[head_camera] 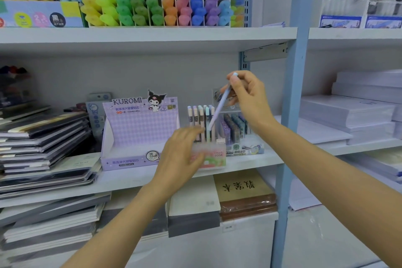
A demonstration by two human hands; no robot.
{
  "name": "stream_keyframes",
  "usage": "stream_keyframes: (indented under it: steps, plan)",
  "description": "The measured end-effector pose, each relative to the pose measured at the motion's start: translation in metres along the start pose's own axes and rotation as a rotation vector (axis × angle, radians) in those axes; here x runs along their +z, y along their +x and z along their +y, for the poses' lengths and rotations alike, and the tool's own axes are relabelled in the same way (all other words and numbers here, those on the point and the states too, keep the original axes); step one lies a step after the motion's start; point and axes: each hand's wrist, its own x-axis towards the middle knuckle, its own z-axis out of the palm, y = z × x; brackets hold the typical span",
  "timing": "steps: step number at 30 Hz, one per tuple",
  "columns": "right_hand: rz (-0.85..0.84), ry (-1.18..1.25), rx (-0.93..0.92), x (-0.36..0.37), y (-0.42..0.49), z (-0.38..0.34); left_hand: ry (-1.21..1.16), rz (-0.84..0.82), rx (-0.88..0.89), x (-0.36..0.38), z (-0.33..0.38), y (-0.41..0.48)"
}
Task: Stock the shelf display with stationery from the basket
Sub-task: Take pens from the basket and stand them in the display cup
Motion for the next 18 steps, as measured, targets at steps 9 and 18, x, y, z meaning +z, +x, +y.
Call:
stream_keyframes:
  steps: [9,18]
  plan:
    - [-0.093,-0.398,0.018,0.005,-0.016,0.054,0.14,-0.06,0.067,0.02,-0.015,-0.015]
    - [-0.206,-0.51,-0.034,0.009,-0.003,0.055,0.142,-0.047,0.055,0.025,-0.015,-0.018]
